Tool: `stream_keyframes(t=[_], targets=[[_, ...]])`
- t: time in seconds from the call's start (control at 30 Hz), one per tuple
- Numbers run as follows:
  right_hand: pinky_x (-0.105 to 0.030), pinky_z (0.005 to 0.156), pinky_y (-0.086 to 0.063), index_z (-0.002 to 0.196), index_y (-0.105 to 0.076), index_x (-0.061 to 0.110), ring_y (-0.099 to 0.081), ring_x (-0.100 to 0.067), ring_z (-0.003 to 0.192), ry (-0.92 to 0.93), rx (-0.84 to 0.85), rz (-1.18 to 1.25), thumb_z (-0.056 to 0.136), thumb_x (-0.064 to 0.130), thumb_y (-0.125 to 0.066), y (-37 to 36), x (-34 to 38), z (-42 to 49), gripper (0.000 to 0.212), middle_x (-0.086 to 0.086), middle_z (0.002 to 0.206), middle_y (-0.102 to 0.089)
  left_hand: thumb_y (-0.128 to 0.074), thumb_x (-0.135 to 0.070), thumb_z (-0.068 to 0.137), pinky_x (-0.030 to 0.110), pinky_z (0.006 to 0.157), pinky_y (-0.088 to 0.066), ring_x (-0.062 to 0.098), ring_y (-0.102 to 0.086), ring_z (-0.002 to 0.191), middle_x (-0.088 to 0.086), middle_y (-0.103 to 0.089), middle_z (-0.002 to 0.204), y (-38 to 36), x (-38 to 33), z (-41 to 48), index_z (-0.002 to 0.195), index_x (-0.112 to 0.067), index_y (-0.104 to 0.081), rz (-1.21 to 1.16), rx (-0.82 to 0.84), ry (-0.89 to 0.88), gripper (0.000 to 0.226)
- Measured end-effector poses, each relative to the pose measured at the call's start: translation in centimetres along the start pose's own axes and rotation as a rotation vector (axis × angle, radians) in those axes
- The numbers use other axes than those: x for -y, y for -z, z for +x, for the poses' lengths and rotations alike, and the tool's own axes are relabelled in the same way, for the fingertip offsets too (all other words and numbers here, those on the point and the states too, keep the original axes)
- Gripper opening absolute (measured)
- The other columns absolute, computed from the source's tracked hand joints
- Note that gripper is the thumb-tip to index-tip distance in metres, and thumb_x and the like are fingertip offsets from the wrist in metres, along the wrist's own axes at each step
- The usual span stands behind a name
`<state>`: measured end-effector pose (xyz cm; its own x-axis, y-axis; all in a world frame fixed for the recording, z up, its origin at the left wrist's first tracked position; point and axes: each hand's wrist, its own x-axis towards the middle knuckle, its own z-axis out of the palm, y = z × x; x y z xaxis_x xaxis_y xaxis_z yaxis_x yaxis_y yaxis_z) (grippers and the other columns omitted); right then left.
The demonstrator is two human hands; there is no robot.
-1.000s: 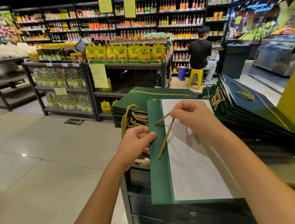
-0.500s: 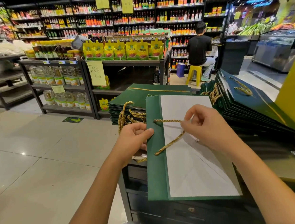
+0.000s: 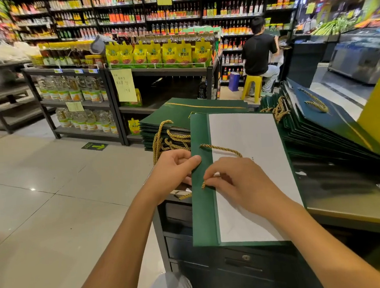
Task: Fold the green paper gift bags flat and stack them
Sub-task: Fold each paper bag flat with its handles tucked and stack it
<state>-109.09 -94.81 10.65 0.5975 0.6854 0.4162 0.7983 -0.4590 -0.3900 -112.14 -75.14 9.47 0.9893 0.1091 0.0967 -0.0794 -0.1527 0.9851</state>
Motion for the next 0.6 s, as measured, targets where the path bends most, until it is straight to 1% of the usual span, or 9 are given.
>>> stream_keyframes(t=[0.07,0.1,0.17,0.23,0.27,0.37,0.43,0.5,0.6], targets=[[-0.019,0.059,-0.04,0.094,-0.073,0.024,-0.047,-0.007,0.059,-0.022,-0.156,0.156,0.094,0.022,-0.071,0.1,-0.5,-0.3,0.003,0.015,0.063,-0.052,-0.06,-0.019,0.102,0.028,0.064,-0.06,0.023,-0.074,0.075,0.013,-0.077,0.088,-0.1,0.1,0.0,0.104,-0.002,-0.069,0.013,0.002,-0.013,0.019],[-0.015,0.057,-0.035,0.093,-0.073,0.021,-0.044,-0.009,0.057,-0.038,-0.234,0.205,0.093,0.018,-0.072,0.2,-0.7,-0.5,0.004,0.014,0.061,-0.051,-0.06,-0.02,0.102,0.028,0.063,-0.06,0.023,-0.073,0.074,0.013,-0.077,0.087,-0.2,0.2,0.0,0.103,-0.003,-0.069,0.02,-0.003,-0.017,0.019],[-0.012,0.056,-0.033,0.092,-0.073,0.019,-0.043,-0.008,0.057,-0.051,-0.327,0.223,0.092,0.014,-0.072,0.3,-0.9,-0.7,0.005,0.02,0.065,-0.052,-0.059,-0.023,0.102,0.028,0.061,-0.06,0.023,-0.07,0.069,0.016,-0.076,0.085,-0.4,0.2,0.0,0.102,-0.006,-0.069,0.039,-0.017,-0.02,0.02],[-0.011,0.057,-0.033,0.092,-0.073,0.017,-0.045,-0.008,0.059,-0.052,-0.348,0.212,0.093,0.011,-0.071,0.1,-0.8,-1.0,0.006,0.027,0.072,-0.054,-0.059,-0.024,0.102,0.029,0.061,-0.059,0.024,-0.067,0.066,0.02,-0.074,0.086,-0.4,0.3,0.2,0.101,-0.006,-0.069,0.055,-0.025,-0.023,0.02],[-0.011,0.057,-0.032,0.092,-0.073,0.017,-0.045,-0.008,0.059,-0.053,-0.35,0.206,0.093,0.011,-0.071,0.0,-0.8,-1.1,0.006,0.027,0.073,-0.054,-0.059,-0.023,0.102,0.028,0.06,-0.059,0.024,-0.067,0.066,0.021,-0.074,0.086,-0.4,0.3,0.2,0.101,-0.005,-0.069,0.059,-0.027,-0.025,0.02],[-0.014,0.058,-0.033,0.091,-0.073,0.022,-0.045,-0.009,0.058,-0.061,-0.282,0.17,0.09,0.018,-0.075,0.0,-1.2,-1.4,0.004,0.016,0.064,-0.049,-0.06,-0.021,0.102,0.028,0.058,-0.059,0.025,-0.067,0.065,0.023,-0.073,0.085,-0.4,0.6,0.3,0.101,-0.002,-0.068,0.072,-0.036,-0.024,0.021],[-0.023,0.057,-0.039,0.094,-0.072,0.027,-0.044,-0.011,0.057,-0.105,-0.247,0.159,0.089,0.026,-0.076,0.5,-1.6,-1.8,0.007,0.01,0.059,-0.045,-0.06,-0.02,0.102,0.027,0.057,-0.058,0.021,-0.069,0.065,0.018,-0.075,0.084,-0.4,0.7,0.3,0.101,-0.001,-0.068,0.073,-0.04,-0.019,0.02],[-0.029,0.059,-0.042,0.096,-0.07,0.029,-0.043,-0.01,0.056,-0.175,-0.268,0.154,0.088,0.028,-0.076,1.4,-2.2,-2.3,0.01,0.005,0.058,-0.048,-0.06,-0.02,0.102,0.027,0.057,-0.058,0.02,-0.07,0.067,0.015,-0.076,0.084,-0.4,0.7,0.4,0.101,-0.001,-0.068,0.07,-0.046,-0.023,0.02],[-0.028,0.06,-0.044,0.099,-0.068,0.028,-0.046,-0.008,0.056,-0.316,-0.32,0.108,0.09,0.026,-0.075,3.4,-3.7,-3.5,0.011,-0.002,0.062,-0.056,-0.06,-0.021,0.102,0.029,0.058,-0.059,0.021,-0.07,0.067,0.013,-0.076,0.083,-0.5,0.6,0.3,0.1,-0.003,-0.069,0.074,-0.062,-0.027,0.02]])
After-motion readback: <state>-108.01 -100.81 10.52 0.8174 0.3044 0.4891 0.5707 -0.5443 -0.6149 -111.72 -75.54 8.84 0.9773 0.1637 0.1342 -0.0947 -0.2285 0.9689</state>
